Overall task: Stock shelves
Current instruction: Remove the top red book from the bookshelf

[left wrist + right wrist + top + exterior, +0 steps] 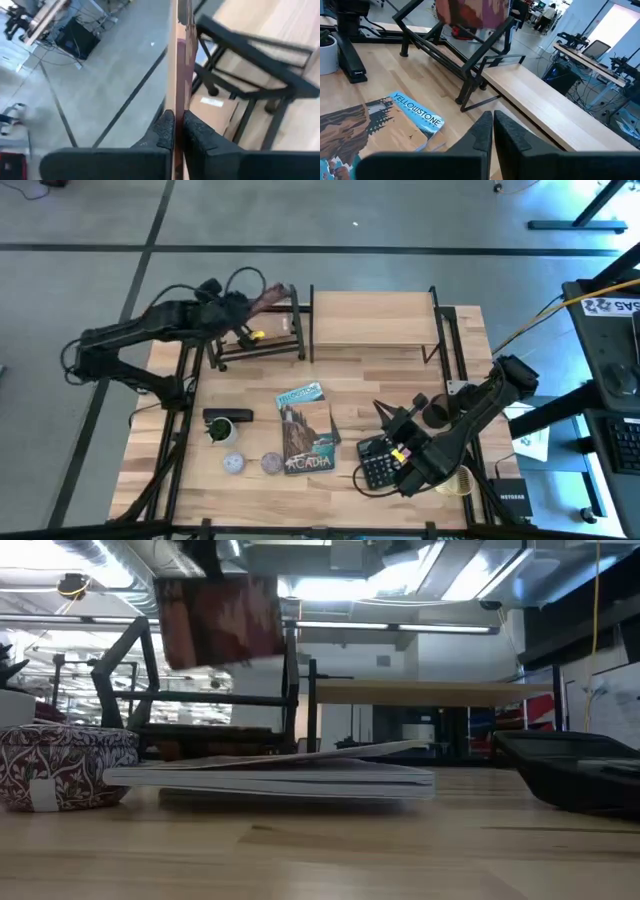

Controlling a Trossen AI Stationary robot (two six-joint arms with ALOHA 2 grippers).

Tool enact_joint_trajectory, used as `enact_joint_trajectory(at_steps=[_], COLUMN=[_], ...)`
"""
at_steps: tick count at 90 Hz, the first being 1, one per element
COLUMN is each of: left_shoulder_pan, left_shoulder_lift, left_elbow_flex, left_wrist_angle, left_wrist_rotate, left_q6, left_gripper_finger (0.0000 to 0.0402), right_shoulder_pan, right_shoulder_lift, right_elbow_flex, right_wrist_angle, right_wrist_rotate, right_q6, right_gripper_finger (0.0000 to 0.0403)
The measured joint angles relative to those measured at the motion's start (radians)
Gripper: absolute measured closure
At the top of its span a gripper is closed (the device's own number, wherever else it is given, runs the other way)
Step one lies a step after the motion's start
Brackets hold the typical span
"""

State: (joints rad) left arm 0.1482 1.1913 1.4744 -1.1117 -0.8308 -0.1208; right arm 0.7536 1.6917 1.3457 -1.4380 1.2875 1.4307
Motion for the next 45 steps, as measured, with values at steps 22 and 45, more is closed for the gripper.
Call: enact_joint_trajectory(at_steps=[22, 45], left_shoulder_pan=[-0.246, -0.542], left_shoulder_lift=[-0.069, -0.034], left_elbow_flex=[0.046, -0.013], left_wrist_angle=[0.034, 0.282], left_wrist_rotate=[-0.067, -0.078], left_q6=[-0.288, -0.576], left_gripper_finger=[0.0401, 0.0401], right_shoulder_pan=[0.047, 0.145], right_shoulder_lift=[0.000, 0.000], right_elbow_flex=[0.000, 0.000], right_wrist_angle=[0.001, 0.037], right_wrist_rotate=[0.013, 0.050], right_q6=[-0.001, 0.000], right_gripper_finger=[0.0402, 0.0402])
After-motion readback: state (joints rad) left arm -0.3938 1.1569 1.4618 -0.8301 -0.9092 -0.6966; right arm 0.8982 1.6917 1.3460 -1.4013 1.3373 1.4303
